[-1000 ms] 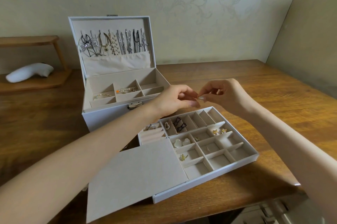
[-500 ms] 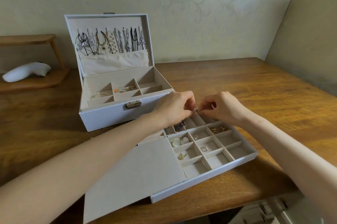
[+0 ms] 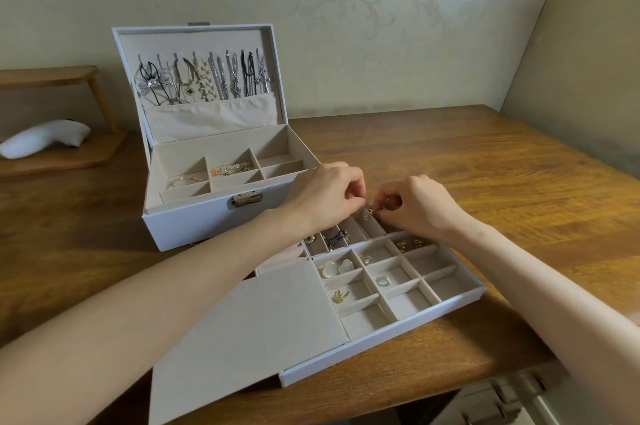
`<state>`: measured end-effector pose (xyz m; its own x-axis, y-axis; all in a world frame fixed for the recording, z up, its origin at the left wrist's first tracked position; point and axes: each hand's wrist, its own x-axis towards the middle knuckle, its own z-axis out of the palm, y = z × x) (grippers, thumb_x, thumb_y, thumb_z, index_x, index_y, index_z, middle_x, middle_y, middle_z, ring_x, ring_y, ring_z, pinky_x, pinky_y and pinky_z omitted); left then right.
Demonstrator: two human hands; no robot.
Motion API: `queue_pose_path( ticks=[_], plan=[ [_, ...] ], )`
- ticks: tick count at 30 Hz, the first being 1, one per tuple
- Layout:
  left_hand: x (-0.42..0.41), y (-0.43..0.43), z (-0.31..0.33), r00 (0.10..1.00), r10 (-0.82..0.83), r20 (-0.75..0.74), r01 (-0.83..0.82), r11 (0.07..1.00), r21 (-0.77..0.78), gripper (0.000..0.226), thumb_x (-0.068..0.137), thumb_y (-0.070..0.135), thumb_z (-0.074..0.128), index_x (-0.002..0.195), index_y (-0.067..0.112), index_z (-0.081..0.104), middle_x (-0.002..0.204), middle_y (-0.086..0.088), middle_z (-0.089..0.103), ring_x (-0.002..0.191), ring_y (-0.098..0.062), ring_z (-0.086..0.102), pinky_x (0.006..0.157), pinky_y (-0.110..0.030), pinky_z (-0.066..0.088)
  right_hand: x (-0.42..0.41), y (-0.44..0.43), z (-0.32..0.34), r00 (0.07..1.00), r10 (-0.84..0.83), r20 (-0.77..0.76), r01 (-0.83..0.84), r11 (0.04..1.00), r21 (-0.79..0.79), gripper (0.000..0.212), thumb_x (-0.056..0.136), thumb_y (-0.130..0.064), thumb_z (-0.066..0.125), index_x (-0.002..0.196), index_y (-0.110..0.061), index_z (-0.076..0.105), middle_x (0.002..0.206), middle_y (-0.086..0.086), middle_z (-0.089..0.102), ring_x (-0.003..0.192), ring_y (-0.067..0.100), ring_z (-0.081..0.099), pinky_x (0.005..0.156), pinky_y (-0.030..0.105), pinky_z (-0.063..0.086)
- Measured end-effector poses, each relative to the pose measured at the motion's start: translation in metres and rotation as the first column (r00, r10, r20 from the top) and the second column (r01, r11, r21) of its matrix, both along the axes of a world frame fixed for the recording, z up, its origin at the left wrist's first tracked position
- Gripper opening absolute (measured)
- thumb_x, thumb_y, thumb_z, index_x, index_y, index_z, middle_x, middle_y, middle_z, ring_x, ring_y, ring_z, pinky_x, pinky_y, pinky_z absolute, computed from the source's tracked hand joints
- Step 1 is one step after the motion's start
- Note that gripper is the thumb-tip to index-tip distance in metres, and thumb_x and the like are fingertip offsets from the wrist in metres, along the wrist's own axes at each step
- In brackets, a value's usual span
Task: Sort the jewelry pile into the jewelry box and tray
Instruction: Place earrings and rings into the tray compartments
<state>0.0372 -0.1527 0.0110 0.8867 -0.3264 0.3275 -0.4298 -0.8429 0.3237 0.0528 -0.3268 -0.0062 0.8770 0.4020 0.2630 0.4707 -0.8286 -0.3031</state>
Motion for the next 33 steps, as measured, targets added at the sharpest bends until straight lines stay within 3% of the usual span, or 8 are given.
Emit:
queue_pose_path(
  ticks=[4,7,10,16,20,25,30,33],
  plan=[
    [-0.002,-0.002,-0.001,0.999,-0.03,-0.044,0.033,0.997,0.063,0.001,0.086,0.027,0.063,0.087,0.028,0.063,0.097,0.007,0.059,0.094,-0.016,0.054,0.071,-0.027,0.035,0.002,-0.002,-0.001,1.0,-0.009,-0.009,0.01,0.998,0.057,0.009,0.076,-0.021,0.068,0.076,-0.03,0.068,0.058,-0.017,0.053,0.058,0.005,0.049,0.059,0.023,0.037],
    [-0.002,0.002,-0.003,0.999,-0.012,-0.041,0.015,0.997,0.07,0.017,0.085,0.014,0.055,0.088,0.028,0.064,0.095,0.006,0.056,0.093,-0.018,0.053,0.068,-0.027,0.033,0.003,-0.002,0.002,1.0,0.0,-0.018,0.002,0.995,0.099,0.011,0.077,-0.024,0.07,0.073,-0.032,0.063,0.056,-0.014,0.05,0.054,0.002,0.045,0.055,0.024,0.035],
    [-0.003,0.002,0.001,0.998,0.022,-0.05,-0.021,1.0,0.015,0.017,0.085,0.015,0.054,0.081,0.03,0.06,0.094,0.007,0.055,0.082,-0.013,0.05,0.06,-0.025,0.028,0.003,-0.002,0.003,1.0,0.012,-0.007,-0.011,0.996,0.087,0.011,0.078,-0.024,0.07,0.074,-0.032,0.063,0.056,-0.013,0.049,0.054,0.002,0.043,0.053,0.023,0.034],
    [-0.005,-0.005,-0.004,0.998,0.008,-0.057,0.0,0.991,0.135,0.007,0.085,0.032,0.063,0.089,0.026,0.061,0.092,0.007,0.052,0.092,-0.018,0.052,0.068,-0.027,0.032,0.002,0.0,0.0,1.0,-0.002,0.017,0.002,1.0,0.016,0.007,0.078,-0.023,0.067,0.081,-0.028,0.07,0.062,-0.017,0.054,0.059,0.004,0.05,0.057,0.022,0.037],
    [-0.004,-0.007,-0.006,1.0,0.017,-0.025,-0.013,0.989,0.147,0.011,0.086,0.029,0.063,0.096,0.023,0.064,0.099,0.004,0.056,0.094,-0.019,0.054,0.069,-0.028,0.032,-0.001,0.003,-0.003,0.999,0.009,0.04,-0.007,0.999,-0.049,0.008,0.079,-0.021,0.066,0.083,-0.025,0.071,0.065,-0.013,0.054,0.065,0.013,0.052,0.059,0.023,0.036],
    [-0.005,-0.009,-0.007,1.0,0.003,-0.023,0.0,0.99,0.144,0.013,0.087,0.022,0.062,0.099,0.022,0.065,0.103,0.002,0.058,0.097,-0.021,0.054,0.071,-0.029,0.034,0.0,0.001,-0.001,0.999,0.027,0.032,-0.026,0.999,-0.046,0.011,0.08,-0.018,0.066,0.085,-0.026,0.072,0.056,-0.02,0.044,0.057,0.006,0.044,0.051,0.016,0.03],
    [-0.005,-0.01,-0.007,1.0,0.008,-0.027,-0.004,0.991,0.134,0.011,0.088,0.024,0.063,0.098,0.023,0.066,0.103,0.003,0.059,0.098,-0.02,0.054,0.071,-0.029,0.034,-0.003,-0.005,0.004,0.999,0.032,0.008,-0.032,0.997,-0.07,0.015,0.08,-0.024,0.067,0.091,-0.033,0.073,0.073,-0.013,0.064,0.069,0.011,0.059,0.062,0.026,0.049],
    [-0.005,-0.01,-0.006,1.0,0.007,-0.029,-0.003,0.99,0.138,0.01,0.088,0.026,0.063,0.097,0.022,0.067,0.103,0.002,0.058,0.098,-0.021,0.054,0.071,-0.029,0.035,-0.002,-0.009,0.011,1.0,0.019,-0.004,-0.02,1.0,-0.023,0.013,0.079,-0.027,0.068,0.086,-0.037,0.072,0.069,-0.012,0.062,0.067,0.009,0.058,0.061,0.026,0.048]
  ],
)
